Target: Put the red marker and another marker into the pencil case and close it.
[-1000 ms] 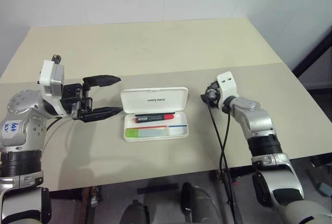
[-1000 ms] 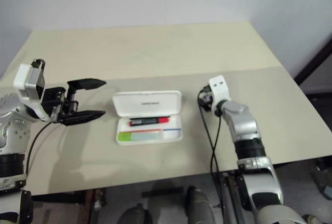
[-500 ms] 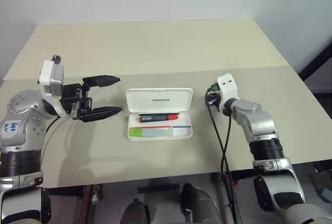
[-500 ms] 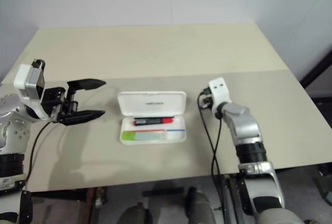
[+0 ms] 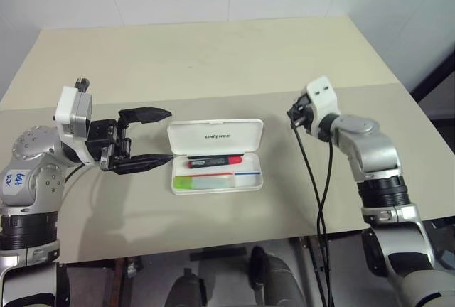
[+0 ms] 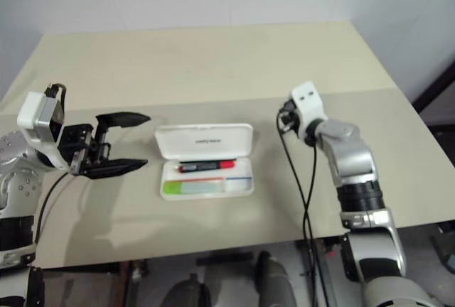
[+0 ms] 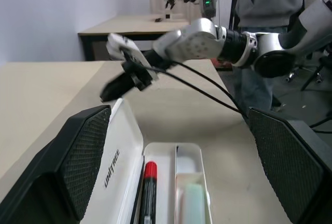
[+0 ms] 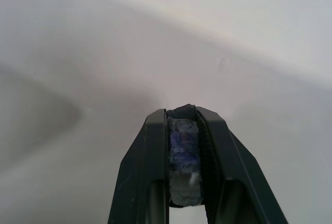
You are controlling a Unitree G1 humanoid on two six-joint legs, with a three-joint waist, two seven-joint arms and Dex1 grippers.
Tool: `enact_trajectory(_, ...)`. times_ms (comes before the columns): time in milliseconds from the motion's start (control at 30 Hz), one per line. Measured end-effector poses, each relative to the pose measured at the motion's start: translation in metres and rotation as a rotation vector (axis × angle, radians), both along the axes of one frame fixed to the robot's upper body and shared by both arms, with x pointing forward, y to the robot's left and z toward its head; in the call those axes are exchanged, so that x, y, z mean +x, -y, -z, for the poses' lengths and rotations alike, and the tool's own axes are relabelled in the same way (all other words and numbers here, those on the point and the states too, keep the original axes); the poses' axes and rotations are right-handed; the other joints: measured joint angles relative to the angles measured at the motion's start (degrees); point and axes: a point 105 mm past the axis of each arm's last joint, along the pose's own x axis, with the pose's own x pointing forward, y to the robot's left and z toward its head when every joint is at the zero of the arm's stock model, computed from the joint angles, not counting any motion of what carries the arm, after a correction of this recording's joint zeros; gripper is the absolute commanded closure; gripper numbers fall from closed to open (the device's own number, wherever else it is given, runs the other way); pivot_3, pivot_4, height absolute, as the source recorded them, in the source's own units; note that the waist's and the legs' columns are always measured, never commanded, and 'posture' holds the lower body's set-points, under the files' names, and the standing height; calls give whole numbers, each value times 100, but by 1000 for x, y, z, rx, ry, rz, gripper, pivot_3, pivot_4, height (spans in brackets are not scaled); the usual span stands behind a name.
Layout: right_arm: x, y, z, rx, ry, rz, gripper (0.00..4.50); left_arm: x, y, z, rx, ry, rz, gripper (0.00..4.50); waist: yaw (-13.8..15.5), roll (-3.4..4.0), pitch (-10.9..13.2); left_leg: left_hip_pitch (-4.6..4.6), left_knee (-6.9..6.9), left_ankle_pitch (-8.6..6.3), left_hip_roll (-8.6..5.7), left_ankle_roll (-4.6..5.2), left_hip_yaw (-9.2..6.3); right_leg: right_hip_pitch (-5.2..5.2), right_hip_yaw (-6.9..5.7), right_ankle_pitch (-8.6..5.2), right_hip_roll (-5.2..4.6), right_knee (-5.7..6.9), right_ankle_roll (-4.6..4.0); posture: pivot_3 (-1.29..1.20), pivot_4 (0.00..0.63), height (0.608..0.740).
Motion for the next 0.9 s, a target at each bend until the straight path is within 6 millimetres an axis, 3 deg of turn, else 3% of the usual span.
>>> enact_trajectory(167,-18,-8,-17,-65,-2,-109,4096,-19,2,6,-5,-8,31,0,26,2,3,-5,0,-2,0,3,1,0,-2,0,0,-11,1,0,150,740)
enact_trajectory(433,-58,-7,-36,-196,-37,-269,4096,-38,-14,13,14,-31,-25,0,64,3,4,-10,1,-6,0,5,2,2,1,0,-1,-11,1,0,150,740)
enact_trajectory(500,-72,-8,-33,-236,-77,-329,4096,-42,-17,16,17,-35,-36,0,61,3,4,-10,-4,-7,1,4,2,1,0,0,0,-12,1,0,150,740)
enact_trajectory(667,-111,-36,-17,-245,-173,-558,4096,-51,-25,23,43,-43,-40,0,40,-1,6,-12,-3,-8,1,3,15,4,11,1,0,-9,1,0,150,740)
enact_trajectory(900,-122,-63,7,-254,-247,-676,4096,-58,-39,29,83,-45,-74,0,47,-1,6,-7,-2,-8,1,3,18,3,14,0,1,-3,0,0,150,740)
